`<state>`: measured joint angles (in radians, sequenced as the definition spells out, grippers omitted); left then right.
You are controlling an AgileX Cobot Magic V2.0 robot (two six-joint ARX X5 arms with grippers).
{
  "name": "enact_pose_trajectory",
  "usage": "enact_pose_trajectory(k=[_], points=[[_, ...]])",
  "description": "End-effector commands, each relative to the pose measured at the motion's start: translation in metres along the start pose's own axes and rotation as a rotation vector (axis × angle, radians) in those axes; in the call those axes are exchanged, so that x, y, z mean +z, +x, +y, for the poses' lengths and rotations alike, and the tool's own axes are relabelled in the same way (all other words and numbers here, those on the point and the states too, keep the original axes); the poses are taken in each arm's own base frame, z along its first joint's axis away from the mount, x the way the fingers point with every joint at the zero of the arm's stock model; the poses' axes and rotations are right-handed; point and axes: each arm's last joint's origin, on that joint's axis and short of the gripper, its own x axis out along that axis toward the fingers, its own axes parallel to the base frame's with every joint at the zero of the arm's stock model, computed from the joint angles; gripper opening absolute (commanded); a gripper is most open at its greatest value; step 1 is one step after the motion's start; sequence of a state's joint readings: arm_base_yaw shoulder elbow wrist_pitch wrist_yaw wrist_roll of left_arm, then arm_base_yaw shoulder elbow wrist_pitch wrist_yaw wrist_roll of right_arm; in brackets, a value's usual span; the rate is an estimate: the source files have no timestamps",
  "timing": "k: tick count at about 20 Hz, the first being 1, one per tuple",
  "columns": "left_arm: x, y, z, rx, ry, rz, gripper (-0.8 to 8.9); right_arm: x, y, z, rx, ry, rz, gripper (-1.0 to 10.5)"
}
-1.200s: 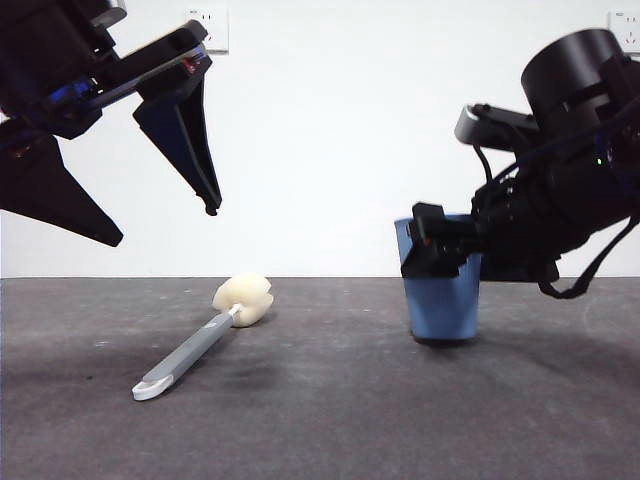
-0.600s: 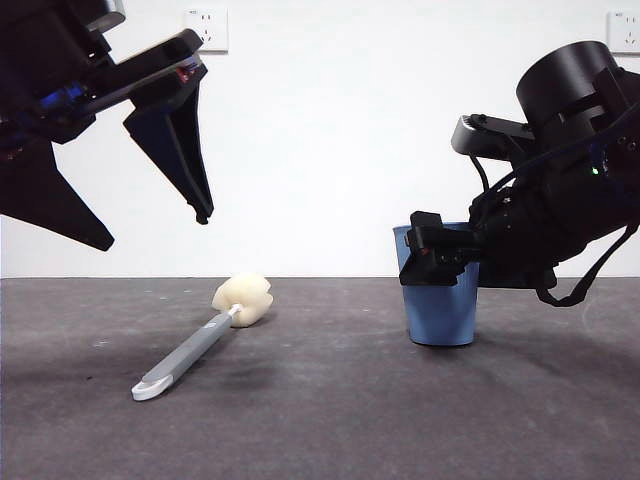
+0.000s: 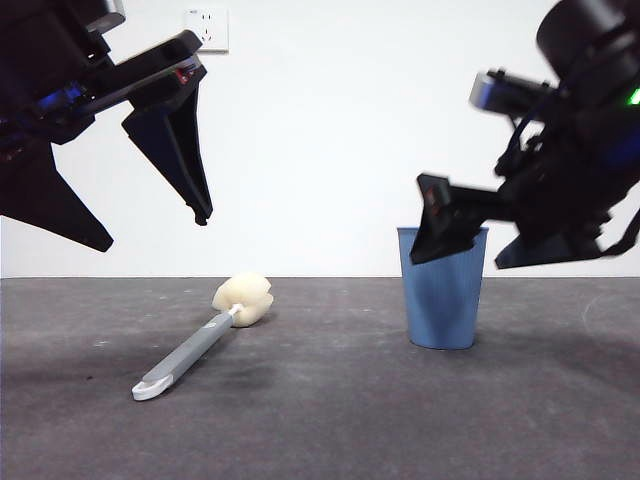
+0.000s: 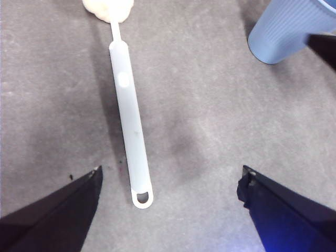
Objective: Pick up the cup brush,pick up the cup,insert the brush into the cup,clean the cup,put the cup brush back,put the cup back to the fixed position on the table
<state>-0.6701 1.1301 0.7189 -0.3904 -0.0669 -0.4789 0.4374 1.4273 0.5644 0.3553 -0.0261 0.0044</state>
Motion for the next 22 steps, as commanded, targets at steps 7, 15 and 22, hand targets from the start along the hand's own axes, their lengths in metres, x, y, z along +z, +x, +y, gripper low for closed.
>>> enact_pose_trajectory(k=[7,15,22], points=[[-0.003,-0.010,-0.003,-0.138,0.068,0.035,4.36,0.020,-0.119,0.018,0.083,0.110,0.048,5.7],[0.000,-0.053,-0.002,-0.174,0.193,0.058,-0.18,0.034,-0.179,0.029,0.325,0.221,0.214,-0.2],[0.003,-0.065,-0.003,-0.163,0.248,0.072,-0.03,0.029,-0.181,0.030,0.377,0.234,0.279,0.0]])
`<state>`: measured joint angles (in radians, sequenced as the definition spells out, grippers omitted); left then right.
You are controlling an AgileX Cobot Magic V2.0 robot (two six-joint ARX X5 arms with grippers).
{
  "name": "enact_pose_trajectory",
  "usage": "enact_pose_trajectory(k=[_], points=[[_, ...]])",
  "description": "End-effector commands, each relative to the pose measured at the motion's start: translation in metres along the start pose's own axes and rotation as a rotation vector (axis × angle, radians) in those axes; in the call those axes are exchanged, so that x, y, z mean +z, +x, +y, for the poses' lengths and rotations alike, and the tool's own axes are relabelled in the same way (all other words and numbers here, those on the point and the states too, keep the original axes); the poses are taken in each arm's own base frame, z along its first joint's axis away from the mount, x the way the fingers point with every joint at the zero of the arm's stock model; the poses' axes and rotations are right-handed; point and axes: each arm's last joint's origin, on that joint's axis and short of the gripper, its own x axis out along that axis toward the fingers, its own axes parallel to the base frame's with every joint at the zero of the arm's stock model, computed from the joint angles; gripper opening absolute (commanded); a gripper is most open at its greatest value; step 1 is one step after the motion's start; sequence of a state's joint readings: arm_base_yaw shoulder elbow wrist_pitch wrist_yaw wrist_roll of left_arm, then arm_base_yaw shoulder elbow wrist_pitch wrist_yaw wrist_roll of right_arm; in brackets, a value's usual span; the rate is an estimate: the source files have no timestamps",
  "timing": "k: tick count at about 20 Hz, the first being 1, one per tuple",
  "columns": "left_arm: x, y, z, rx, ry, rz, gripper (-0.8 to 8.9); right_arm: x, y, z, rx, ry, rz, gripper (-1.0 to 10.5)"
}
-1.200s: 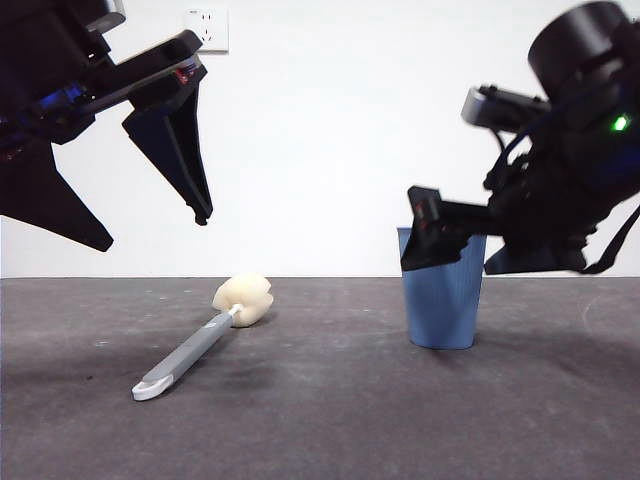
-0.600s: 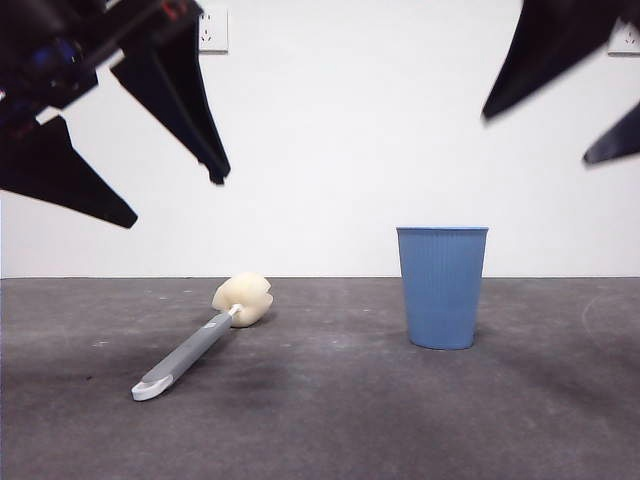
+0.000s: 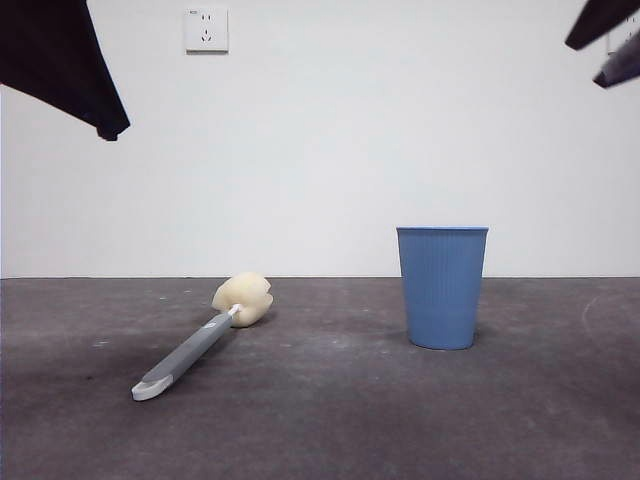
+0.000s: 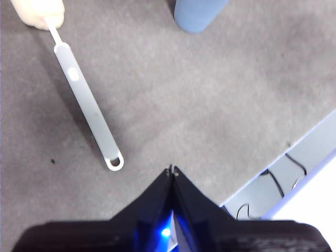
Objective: Pick up the cup brush,pick up the cup,insert the brush into the cup,clean the cup,put the cup brush back,put the cup back to the fixed position on the table
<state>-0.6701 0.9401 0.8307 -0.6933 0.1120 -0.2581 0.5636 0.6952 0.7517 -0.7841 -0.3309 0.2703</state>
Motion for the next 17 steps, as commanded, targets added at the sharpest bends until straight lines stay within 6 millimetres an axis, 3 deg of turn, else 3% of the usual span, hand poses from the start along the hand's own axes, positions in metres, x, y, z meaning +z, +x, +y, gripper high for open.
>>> enact_pose_trajectory(k=[1,12,17], points=[[-0.002,0.000,0.000,0.006,0.026,0.017,-0.03,0.001,-0.001,0.001,0.005,0.004,-0.007,0.0],[-0.001,0.000,0.000,0.007,0.037,0.011,-0.03,0.001,-0.001,0.001,0.005,0.004,-0.007,0.0],[0.028,-0.024,0.015,0.150,0.310,-0.372,-0.03,0.001,-0.001,0.001,0.005,0.005,-0.006,0.0]])
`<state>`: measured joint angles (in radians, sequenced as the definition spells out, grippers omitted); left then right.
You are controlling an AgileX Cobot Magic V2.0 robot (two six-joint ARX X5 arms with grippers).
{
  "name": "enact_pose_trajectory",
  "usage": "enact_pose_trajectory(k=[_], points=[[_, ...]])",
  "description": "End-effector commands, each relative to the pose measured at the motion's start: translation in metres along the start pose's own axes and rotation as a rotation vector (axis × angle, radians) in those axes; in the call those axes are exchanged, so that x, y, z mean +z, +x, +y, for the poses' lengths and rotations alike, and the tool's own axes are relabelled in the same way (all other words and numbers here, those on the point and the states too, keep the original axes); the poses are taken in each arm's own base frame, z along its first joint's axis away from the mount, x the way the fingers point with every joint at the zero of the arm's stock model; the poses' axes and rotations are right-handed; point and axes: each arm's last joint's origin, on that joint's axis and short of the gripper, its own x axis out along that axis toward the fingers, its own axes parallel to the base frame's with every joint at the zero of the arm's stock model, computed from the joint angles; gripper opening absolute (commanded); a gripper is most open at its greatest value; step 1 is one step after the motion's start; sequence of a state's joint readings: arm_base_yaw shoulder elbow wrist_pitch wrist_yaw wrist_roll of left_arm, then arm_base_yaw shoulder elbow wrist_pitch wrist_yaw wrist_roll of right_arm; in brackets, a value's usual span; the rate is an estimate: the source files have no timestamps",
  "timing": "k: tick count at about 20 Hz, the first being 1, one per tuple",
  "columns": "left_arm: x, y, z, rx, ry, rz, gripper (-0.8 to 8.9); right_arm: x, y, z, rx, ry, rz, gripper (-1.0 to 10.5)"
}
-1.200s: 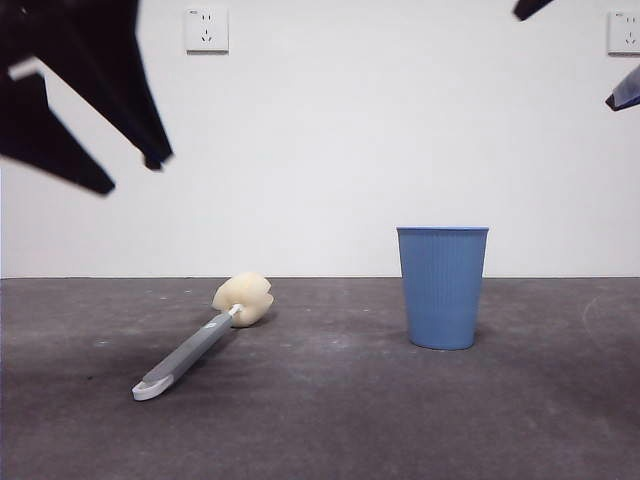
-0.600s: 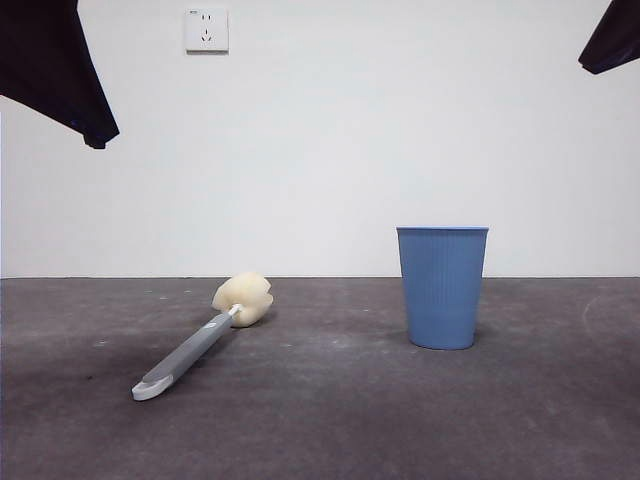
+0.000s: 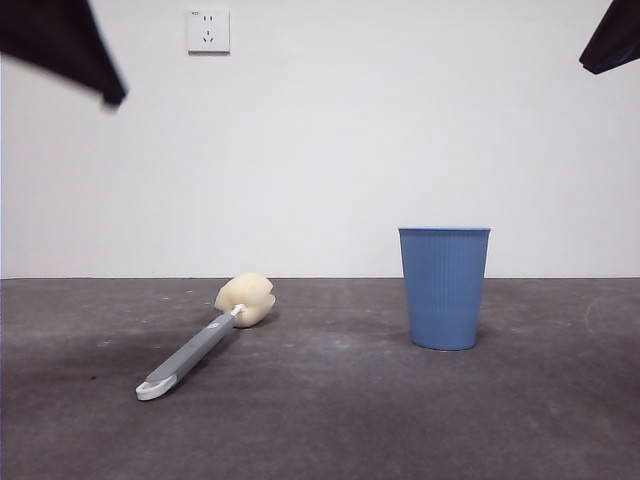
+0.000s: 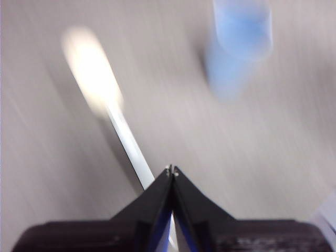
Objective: Pick up the cup brush,pick up the cup,insert the brush into the cup,clean the cup,put the cup brush back,put the cup back to the fixed position on the table
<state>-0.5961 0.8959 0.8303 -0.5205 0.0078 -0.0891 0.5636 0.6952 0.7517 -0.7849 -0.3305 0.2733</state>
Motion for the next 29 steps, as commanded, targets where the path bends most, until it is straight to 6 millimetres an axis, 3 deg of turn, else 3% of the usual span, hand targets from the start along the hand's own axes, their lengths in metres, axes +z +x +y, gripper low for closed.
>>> enact_pose_trajectory(k=[1,4,9,13,17,23,29], points=[[0.017,-0.014,0.013,0.040,0.185,-0.240,-0.03,0.001,-0.001,0.001,0.005,0.002,-0.007,0.0],[0.015,-0.043,0.038,0.204,0.146,-0.482,-0.03,0.001,-0.001,0.001,0.004,0.002,-0.007,0.0],[-0.035,-0.065,0.058,0.450,0.087,-0.576,-0.03,0.001,-0.001,0.001,0.005,0.002,-0.007,0.0],[-0.094,-0.052,0.064,0.558,0.032,-0.599,-0.03,0.001,-0.001,0.001,0.005,0.002,-0.007,0.0],[-0.137,-0.030,0.070,0.575,-0.049,-0.578,-0.03,0.001,-0.001,0.001,0.005,0.001,-0.007,0.0],[-0.169,-0.008,0.074,0.550,-0.147,-0.528,-0.03,0.001,-0.001,0.001,0.005,0.001,-0.007,0.0],[-0.180,-0.004,0.072,0.536,-0.180,-0.432,-0.03,0.001,-0.001,0.001,0.005,0.002,-0.007,0.0]])
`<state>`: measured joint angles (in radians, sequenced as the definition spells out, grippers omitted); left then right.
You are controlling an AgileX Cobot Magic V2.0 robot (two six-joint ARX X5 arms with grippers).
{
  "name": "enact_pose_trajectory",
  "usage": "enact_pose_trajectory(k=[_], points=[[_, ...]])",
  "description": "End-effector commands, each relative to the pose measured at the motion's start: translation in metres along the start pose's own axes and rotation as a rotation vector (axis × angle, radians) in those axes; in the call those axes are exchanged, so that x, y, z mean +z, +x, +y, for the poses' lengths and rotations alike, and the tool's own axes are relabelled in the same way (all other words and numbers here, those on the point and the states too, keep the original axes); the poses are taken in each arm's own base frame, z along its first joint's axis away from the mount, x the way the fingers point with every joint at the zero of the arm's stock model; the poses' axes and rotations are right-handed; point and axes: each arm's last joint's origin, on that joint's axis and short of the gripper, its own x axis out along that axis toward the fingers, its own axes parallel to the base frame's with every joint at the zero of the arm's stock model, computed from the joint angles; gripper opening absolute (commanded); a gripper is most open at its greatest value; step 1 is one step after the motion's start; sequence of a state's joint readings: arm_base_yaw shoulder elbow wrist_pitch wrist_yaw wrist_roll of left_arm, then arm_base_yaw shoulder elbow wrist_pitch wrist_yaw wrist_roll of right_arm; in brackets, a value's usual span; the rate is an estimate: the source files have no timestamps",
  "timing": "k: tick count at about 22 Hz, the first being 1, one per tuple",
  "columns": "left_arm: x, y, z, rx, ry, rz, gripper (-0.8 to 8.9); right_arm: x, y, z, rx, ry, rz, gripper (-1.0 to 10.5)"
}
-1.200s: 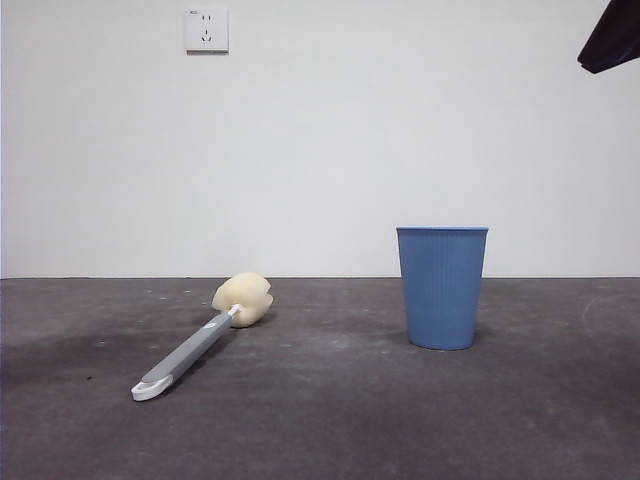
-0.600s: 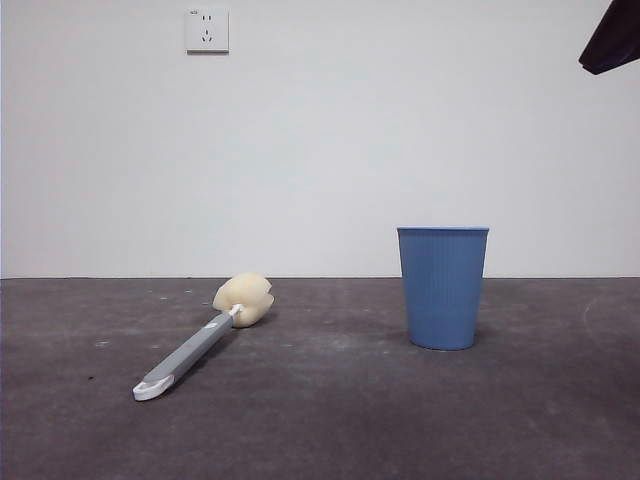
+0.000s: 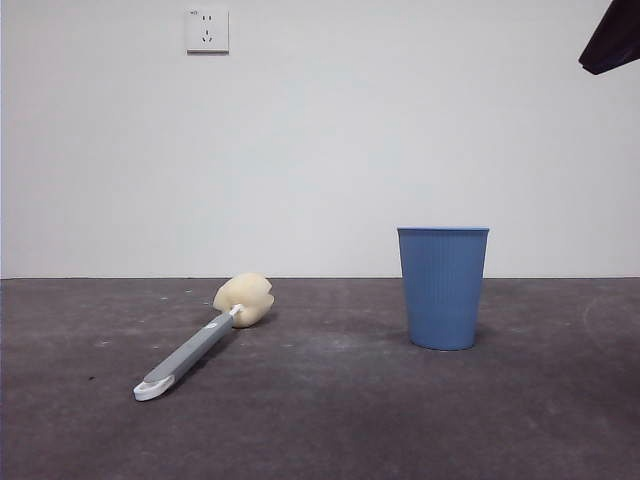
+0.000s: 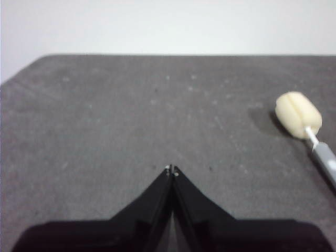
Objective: Pick up the cup brush,pick up the cup,insert the brush into the cup,clean the cup,put the cup brush back,put the cup back to the fixed position on the table
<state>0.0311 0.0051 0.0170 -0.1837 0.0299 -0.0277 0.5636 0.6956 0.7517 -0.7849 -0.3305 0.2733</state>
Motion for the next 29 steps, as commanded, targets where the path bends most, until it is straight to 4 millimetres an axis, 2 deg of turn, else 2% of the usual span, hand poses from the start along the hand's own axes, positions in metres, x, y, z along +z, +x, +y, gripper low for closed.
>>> enact_pose_trajectory(k=[1,14,16,18,19,22,25,29], points=[[-0.004,0.001,0.000,0.000,-0.015,0.007,-0.03,0.001,-0.001,0.001,0.005,0.001,-0.007,0.0],[-0.004,0.001,0.001,0.005,-0.015,0.008,-0.03,0.001,-0.001,0.001,0.005,0.001,-0.007,0.0],[-0.004,0.001,0.001,0.005,-0.015,0.008,-0.03,0.001,-0.002,0.001,-0.001,-0.043,-0.015,0.0],[-0.004,0.001,0.001,0.005,-0.015,0.007,-0.03,0.002,-0.009,-0.001,-0.090,-0.124,-0.085,0.0],[-0.004,0.001,0.001,0.005,-0.015,0.007,-0.03,0.005,-0.014,-0.003,-0.175,-0.150,-0.163,0.0],[-0.004,0.001,0.001,0.005,-0.015,0.008,-0.03,0.005,-0.034,-0.011,-0.267,-0.186,-0.388,0.0],[-0.004,0.001,0.001,0.006,-0.015,0.008,-0.03,-0.010,-0.043,-0.026,-0.401,-0.218,-0.550,0.0],[-0.004,0.001,0.001,0.005,-0.015,0.007,-0.03,-0.039,-0.033,-0.048,-0.520,-0.222,-0.691,0.0]])
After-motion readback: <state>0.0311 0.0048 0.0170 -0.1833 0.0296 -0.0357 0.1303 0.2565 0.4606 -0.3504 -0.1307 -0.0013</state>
